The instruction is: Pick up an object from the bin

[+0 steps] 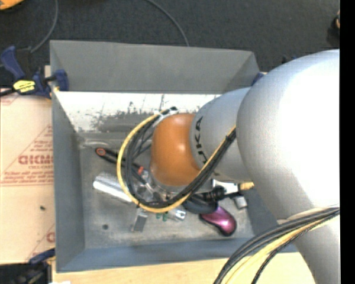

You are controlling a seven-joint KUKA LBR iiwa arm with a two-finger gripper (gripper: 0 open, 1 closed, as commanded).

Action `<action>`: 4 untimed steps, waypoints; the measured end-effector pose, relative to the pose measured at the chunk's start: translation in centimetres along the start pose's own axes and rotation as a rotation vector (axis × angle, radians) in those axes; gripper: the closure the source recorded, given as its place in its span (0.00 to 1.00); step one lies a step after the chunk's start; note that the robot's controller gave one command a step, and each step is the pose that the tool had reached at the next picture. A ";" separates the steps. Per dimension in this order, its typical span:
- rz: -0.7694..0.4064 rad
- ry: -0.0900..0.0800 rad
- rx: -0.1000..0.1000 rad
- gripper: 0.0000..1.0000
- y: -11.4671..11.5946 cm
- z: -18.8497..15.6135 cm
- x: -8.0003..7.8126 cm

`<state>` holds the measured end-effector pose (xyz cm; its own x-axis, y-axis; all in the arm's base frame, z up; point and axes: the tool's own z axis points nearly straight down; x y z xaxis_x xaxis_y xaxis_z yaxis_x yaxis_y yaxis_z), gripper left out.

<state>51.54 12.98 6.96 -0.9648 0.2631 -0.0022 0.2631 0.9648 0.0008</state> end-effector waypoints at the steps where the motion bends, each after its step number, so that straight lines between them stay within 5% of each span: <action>1: 0.337 0.001 -0.002 1.00 0.4 -0.1 -0.9; 4: 0.338 0.002 -0.001 1.00 0.3 -1.1 -0.9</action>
Offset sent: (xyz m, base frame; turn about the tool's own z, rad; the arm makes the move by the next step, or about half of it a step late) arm 0.0000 0.0000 0.0000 0.0000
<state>52.47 13.00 8.07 -0.8230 0.5681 0.0004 0.5681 0.8230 0.0023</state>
